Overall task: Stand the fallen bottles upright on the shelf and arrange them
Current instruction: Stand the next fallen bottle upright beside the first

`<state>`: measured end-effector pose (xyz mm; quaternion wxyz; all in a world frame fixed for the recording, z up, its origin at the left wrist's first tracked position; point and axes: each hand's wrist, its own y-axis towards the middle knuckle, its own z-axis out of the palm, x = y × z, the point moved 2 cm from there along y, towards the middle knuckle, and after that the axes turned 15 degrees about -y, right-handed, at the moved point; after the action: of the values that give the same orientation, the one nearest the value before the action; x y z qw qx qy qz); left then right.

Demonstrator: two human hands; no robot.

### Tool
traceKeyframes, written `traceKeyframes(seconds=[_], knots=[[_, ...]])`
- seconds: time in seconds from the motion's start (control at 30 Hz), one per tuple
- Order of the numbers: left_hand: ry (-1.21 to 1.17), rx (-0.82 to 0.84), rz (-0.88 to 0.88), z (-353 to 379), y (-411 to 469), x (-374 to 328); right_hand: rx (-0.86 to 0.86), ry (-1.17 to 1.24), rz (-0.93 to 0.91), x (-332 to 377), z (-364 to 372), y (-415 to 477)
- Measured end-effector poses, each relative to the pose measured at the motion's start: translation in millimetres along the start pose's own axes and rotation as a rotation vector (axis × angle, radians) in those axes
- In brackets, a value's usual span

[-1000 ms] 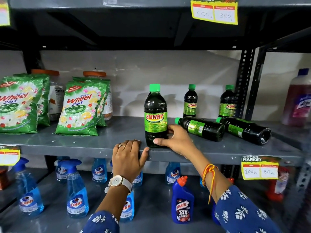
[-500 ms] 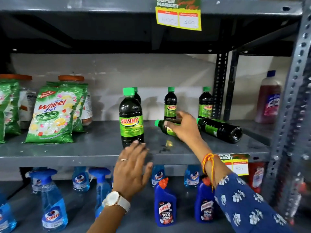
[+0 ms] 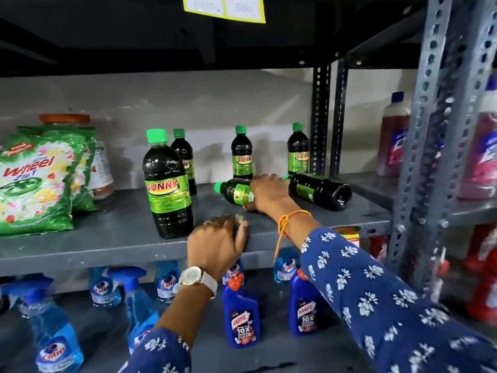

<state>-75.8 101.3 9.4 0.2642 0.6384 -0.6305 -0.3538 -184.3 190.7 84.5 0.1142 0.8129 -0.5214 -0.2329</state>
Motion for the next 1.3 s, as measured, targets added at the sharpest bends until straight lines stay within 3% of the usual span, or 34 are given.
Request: traceKeyframes(seconds=[0.1,0.23,0.3,0.37,0.6,0.77,0.97,1.07,1.17,1.3], knots=[[0.004,-0.024,0.039,5.5,-4.7,-3.9,-0.087,0.255,0.009,-15.3,10.8,-8.4],[-0.003,-0.051,0.045,7.1,-6.6,-6.3,-0.217,1.057,0.116,-25.0,21.4,-14.1],[-0.022,-0.05,0.04,8.4,-8.3,-5.7,-0.188,1.388,0.108,-20.5,24.9,-19.2],[-0.042,-0.047,0.036,8.5,-10.6,-5.7,-0.121,1.515,0.093,-17.2,28.3,-22.8],[-0.032,-0.103,0.067,1.5,0.2,-6.5,-0.039,1.466,0.093,-17.7,24.3,-14.6],[-0.029,-0.073,0.054,9.4,-7.6,-12.7,-0.05,1.109,0.184,-22.9,37.4,-19.9],[-0.025,-0.082,0.049,4.7,-11.0,-5.2,0.151,1.461,0.112,-15.3,43.6,-15.4],[-0.03,-0.072,0.044,5.2,-11.5,-4.3,0.14,1.464,0.093,-12.8,39.9,-18.6],[-0.028,-0.076,0.048,5.4,-10.2,-3.7,0.074,1.414,0.189,-14.6,39.3,-19.8],[-0.038,-0.064,0.042,8.0,-12.9,-4.8,0.114,1.441,0.158,-18.5,43.9,-23.4]])
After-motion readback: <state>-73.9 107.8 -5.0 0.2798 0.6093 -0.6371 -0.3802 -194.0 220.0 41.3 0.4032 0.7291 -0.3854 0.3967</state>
